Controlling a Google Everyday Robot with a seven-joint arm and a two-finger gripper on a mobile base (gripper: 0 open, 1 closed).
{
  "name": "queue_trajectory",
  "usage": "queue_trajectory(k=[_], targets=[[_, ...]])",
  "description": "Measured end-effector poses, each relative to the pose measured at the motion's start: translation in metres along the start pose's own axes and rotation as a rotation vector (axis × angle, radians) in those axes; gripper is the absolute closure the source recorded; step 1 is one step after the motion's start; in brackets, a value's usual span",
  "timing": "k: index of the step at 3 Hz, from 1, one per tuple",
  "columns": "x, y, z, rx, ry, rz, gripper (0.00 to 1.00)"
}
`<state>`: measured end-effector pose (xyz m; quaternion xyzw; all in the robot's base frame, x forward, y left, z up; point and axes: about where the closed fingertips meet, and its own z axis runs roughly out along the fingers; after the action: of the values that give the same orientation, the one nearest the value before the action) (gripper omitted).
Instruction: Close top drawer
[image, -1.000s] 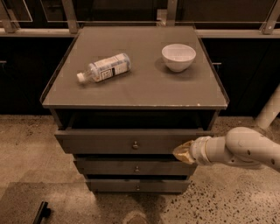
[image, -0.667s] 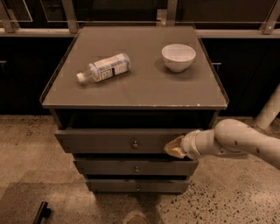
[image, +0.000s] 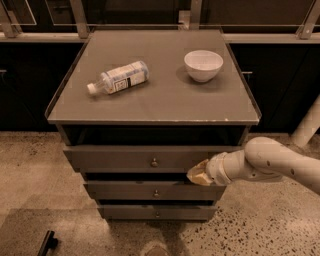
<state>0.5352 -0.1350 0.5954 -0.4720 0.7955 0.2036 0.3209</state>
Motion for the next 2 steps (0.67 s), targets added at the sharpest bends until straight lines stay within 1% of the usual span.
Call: queue_trajectory(k=[1,2], targets=[[0.066,0.044,-0.024,-0.123,0.125,0.066,1.0],[0.131,0.107,-0.063,-0.189,0.206,0.213,1.0]])
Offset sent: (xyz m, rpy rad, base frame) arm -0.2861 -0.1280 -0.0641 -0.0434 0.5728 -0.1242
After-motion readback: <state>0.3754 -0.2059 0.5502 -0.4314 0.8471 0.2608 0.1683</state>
